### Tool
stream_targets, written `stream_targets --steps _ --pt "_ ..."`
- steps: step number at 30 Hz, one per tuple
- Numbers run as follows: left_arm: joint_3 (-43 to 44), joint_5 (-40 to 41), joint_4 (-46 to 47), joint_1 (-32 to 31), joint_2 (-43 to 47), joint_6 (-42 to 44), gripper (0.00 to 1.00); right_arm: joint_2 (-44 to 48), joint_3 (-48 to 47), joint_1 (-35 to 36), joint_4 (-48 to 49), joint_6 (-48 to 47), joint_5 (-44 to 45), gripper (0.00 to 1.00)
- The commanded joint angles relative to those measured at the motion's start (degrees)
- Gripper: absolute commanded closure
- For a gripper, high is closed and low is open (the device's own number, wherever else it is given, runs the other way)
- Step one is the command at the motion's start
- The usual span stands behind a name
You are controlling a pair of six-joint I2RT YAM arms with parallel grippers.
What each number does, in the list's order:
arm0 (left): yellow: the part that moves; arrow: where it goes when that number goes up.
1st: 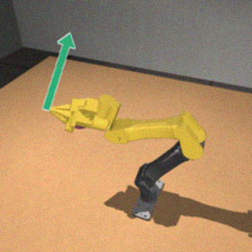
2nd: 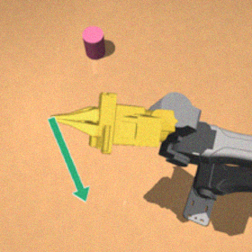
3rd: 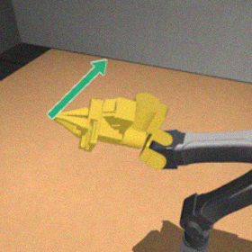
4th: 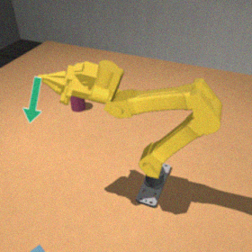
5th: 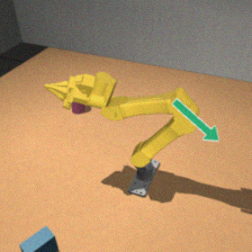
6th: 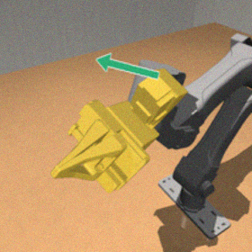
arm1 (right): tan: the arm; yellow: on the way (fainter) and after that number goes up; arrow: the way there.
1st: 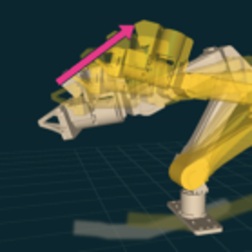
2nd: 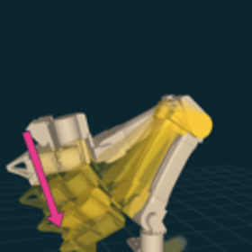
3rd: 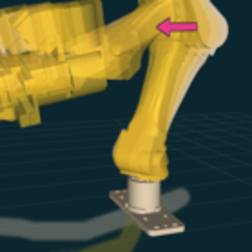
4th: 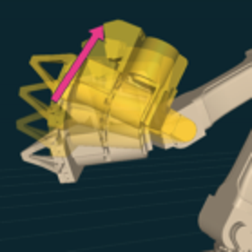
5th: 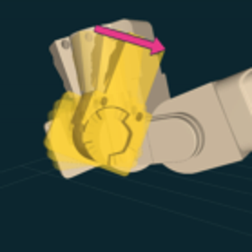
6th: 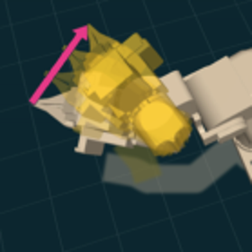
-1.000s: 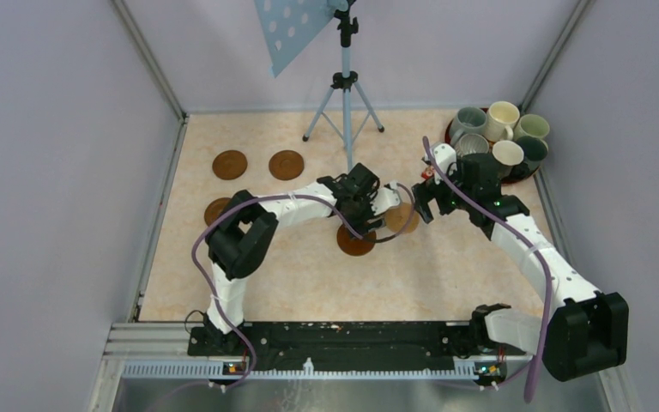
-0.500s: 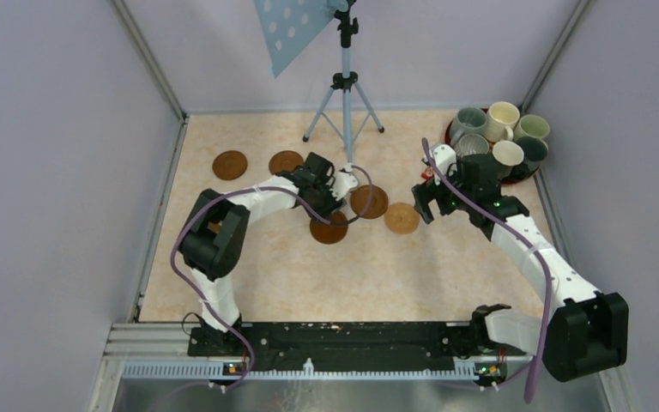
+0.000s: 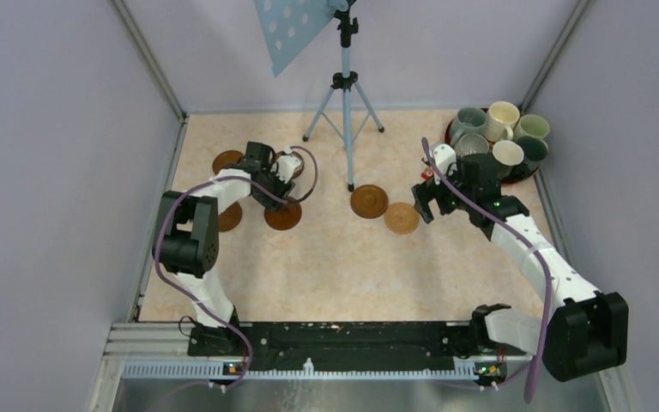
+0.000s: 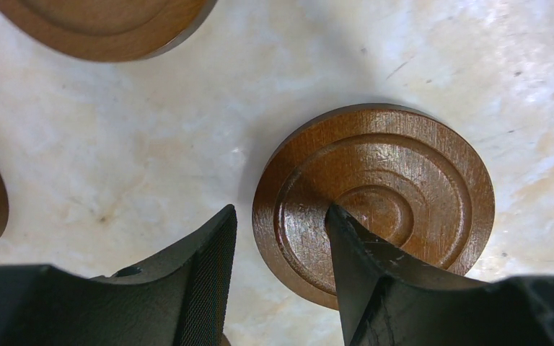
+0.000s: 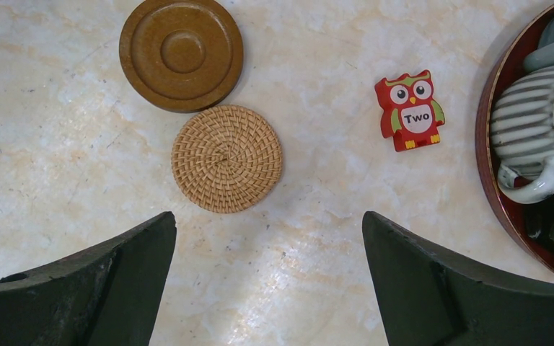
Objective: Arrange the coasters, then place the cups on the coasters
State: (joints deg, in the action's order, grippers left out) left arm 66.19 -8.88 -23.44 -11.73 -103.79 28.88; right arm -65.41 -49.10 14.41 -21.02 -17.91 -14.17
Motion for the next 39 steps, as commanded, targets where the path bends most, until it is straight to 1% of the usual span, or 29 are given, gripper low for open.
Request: stream_targets --steps 1,9,12,15,19,22,25,29,31,33,36,39 --pt "0.35 0.35 0.48 2.09 -1.24 1.23 0.44 0.22 0.06 -0.02 1.44 -0.5 -0.07 0.01" --pt "0.39 -1.53 0.18 2.76 -1.34 0.88 0.42 0.12 0.06 -0.04 1.45 -0.55 -0.06 0.01" --pt "0.52 -2.04 -0.3 2.76 -1.11 0.57 0.39 -0.01 0.06 -0.02 1.39 -0.54 -0.06 0.01" --pt "1.22 -2.59 -0.92 2.76 -0.49 0.06 0.34 0.0 0.06 -0.04 1.34 -0.55 -0.06 0.01" --pt "3.39 -5.26 -2.61 2.68 1.97 -1.27 0.24 0.04 0.06 -0.04 1.39 -0.55 -0.15 0.01" --pt "6.01 -6.59 -4.56 2.1 3.5 -2.32 0.21 0.07 -0.02 -0.04 1.4 -0.55 -0.07 0.01" --pt "8.23 -8.17 -5.98 1.21 5.64 -2.85 0.2 0.16 -0.03 -0.03 1.34 -0.46 0.11 0.01" --pt "8.91 -10.6 -7.57 -2.52 8.87 -2.28 0.2 0.15 -0.03 -0.04 1.47 -0.22 0.24 0.01" --pt "8.51 -11.22 -7.76 -6.0 10.24 -0.78 0.19 0.13 -0.03 -0.01 1.68 -0.07 0.94 0.01" --pt "8.3 -10.14 -6.68 -9.91 11.02 0.17 0.18 0.04 0.06 -0.01 2.14 0.13 2.27 0.01" --pt "8.95 -9.06 -2.73 -14.85 9.9 -0.69 0.18 -0.35 0.06 -0.01 2.56 0.52 4.32 0.01" --pt "12.8 -8.5 -1.52 -18.59 5.73 -2.01 0.18 -0.56 0.06 -0.05 2.96 0.77 6.39 0.01"
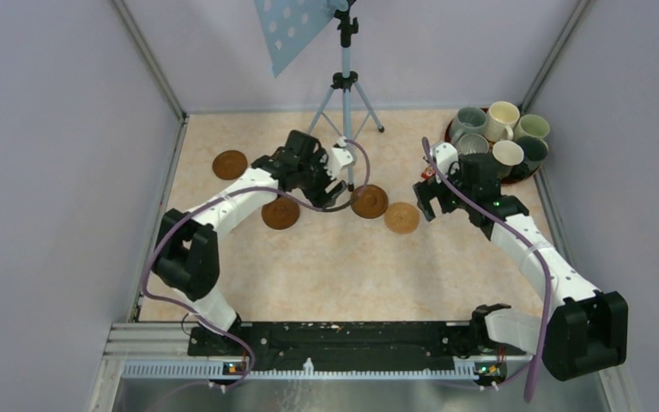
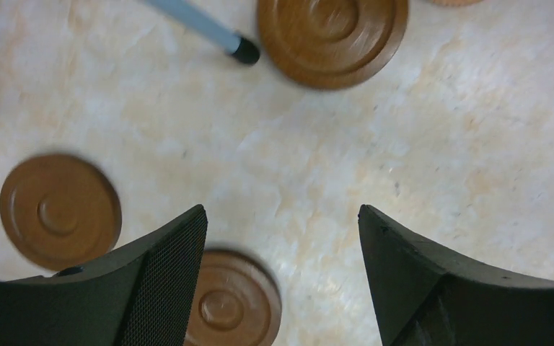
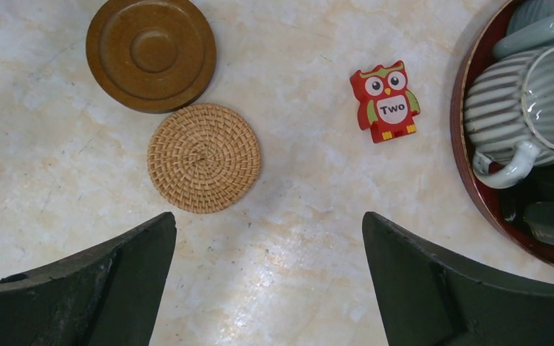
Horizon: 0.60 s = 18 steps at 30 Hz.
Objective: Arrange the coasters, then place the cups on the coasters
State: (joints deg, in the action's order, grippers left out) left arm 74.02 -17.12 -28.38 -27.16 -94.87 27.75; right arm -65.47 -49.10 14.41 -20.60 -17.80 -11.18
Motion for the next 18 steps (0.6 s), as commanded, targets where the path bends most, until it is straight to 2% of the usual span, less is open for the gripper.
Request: stream_targets --steps 1,7,12,18 --pt "6.56 0.22 3.42 -4.35 -4.72 -1.13 0.18 -0.56 0.12 -0.11 2.7 0.66 3.94 0.01" --pt "16.76 2.6 5.09 -8.93 -14.51 -1.14 0.17 -0.62 0.06 -1.05 2.89 0.93 5.93 0.01" --pt "31.38 1.38 -0.66 -9.56 -25.34 -1.41 0.16 -0.33 -0.12 -1.82 3.36 0.97 8.88 0.01" --pt "41.04 0.85 -4.37 -9.8 -34.65 -0.16 0.16 0.69 -0.89 -6.17 3.25 2.77 9.74 0.01"
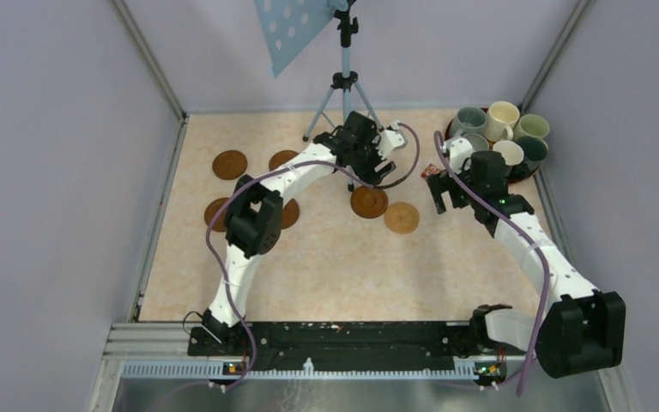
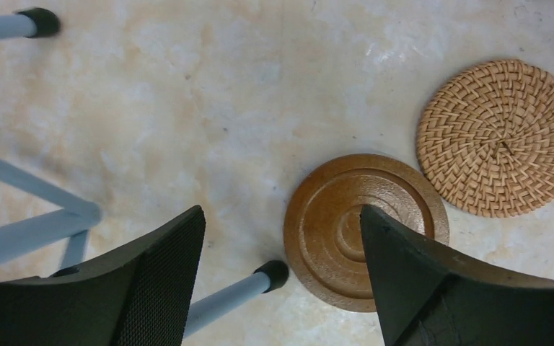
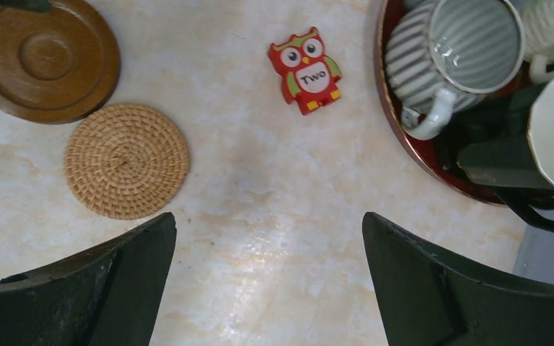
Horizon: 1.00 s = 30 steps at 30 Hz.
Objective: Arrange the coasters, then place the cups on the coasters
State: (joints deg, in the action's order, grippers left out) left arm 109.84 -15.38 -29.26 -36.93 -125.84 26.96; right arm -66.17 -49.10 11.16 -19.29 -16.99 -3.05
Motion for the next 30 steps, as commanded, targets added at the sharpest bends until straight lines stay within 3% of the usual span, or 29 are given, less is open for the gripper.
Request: stream_targets --steps 1,18,30 --pt "5.87 -1.12 -3.57 0.0 -4.46 0.88 0.15 1.63 -1.02 -3.68 1.85 2.23 1.25 0.01" --pt "6.23 -3.53 -9.09 -0.19 -11.15 3.68 0.22 1.58 -1.42 -4.92 1.35 2.67 -0.3 0.01" --pt "-6.24 -5.37 -10.68 -4.27 -3.89 3.5 0.37 1.7 -1.52 -4.97 0.96 2.67 -0.73 0.01"
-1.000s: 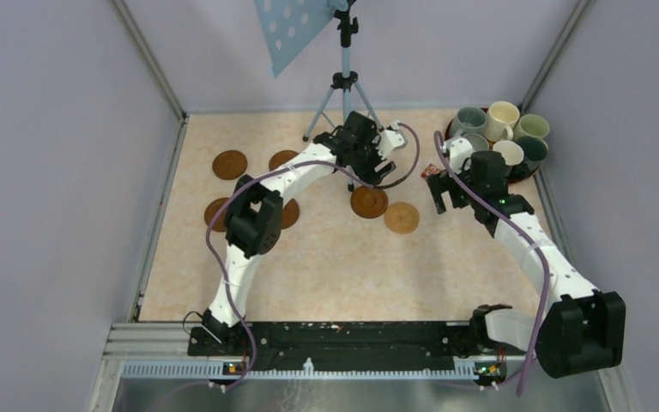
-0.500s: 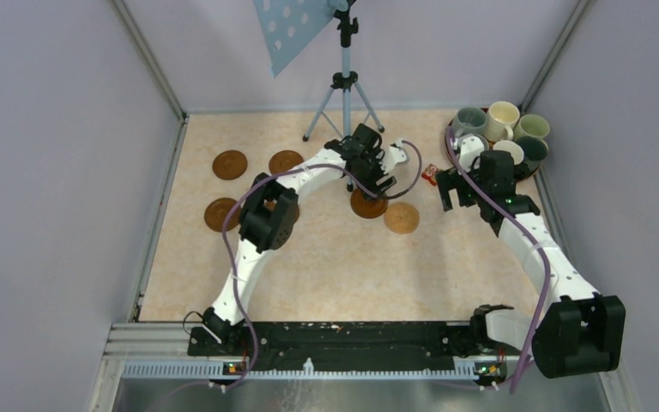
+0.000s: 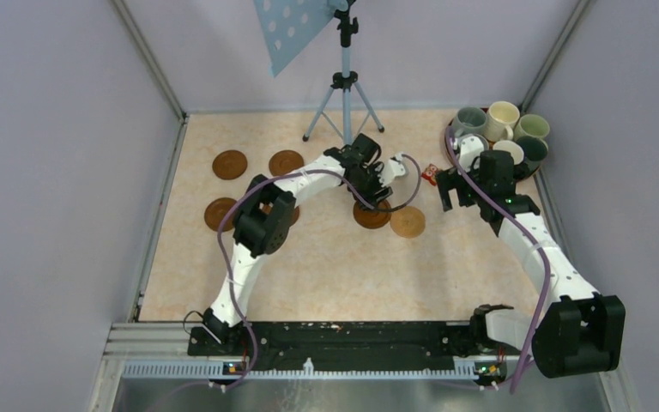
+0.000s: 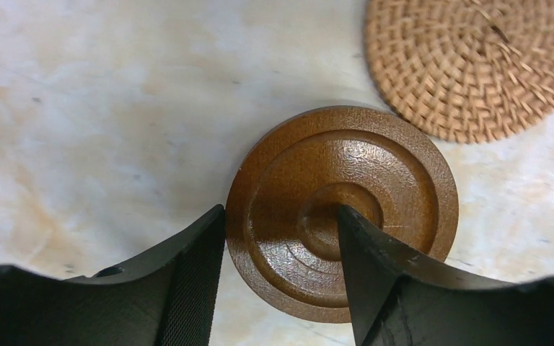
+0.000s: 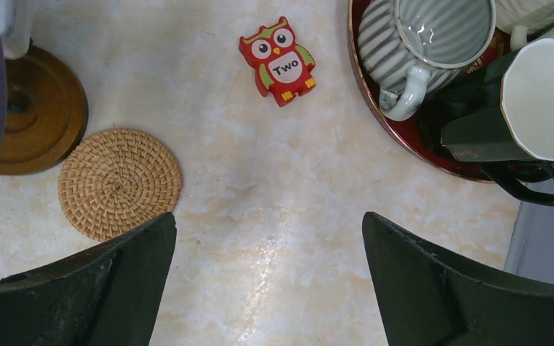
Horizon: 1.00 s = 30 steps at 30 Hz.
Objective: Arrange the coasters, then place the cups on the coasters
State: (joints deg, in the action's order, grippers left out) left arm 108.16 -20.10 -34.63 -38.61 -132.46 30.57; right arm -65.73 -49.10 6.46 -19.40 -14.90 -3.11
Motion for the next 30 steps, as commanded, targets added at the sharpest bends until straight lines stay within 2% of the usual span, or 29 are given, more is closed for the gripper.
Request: stream_targets --steps 1,4,12,16,19,22,26,30 --pt "-5.34 -0.46 -6.14 -2.94 3.25 -0.41 0.39 1.26 -1.45 -0.22 1.08 0.53 -0.75 0.01" --pt "-9.96 0.08 -6.08 -3.61 6.5 -1.26 0.44 1.42 -1.44 -0.23 1.05 0.48 -0.86 0.01" --pt "-36.15 4.25 -1.67 -3.86 23.06 0.66 0.5 1.75 -1.25 -0.22 0.88 0.31 -1.88 0.01" --pt "-48.51 5.92 -0.85 -1.53 31.91 1.88 0.51 1.74 -1.29 -0.27 0.74 0.22 -2.4 0.01" --pt "-55.26 6.2 -0.63 3.69 37.02 3.11 0.52 1.66 -1.35 -0.22 0.61 0.22 -2.83 0.01" --pt "-60.57 6.94 -0.72 11.95 41.22 6.52 0.52 1.68 -1.26 -0.22 0.54 0.22 -3.22 0.01" --pt "-64.03 8.17 -1.6 23.76 45.6 13.0 0.52 1.59 -1.33 -0.26 0.42 0.13 -3.55 0.01" --pt "-65.68 8.46 -3.2 33.03 48.54 18.84 0.52 1.36 -1.34 -0.27 0.35 -0.04 -3.57 0.01"
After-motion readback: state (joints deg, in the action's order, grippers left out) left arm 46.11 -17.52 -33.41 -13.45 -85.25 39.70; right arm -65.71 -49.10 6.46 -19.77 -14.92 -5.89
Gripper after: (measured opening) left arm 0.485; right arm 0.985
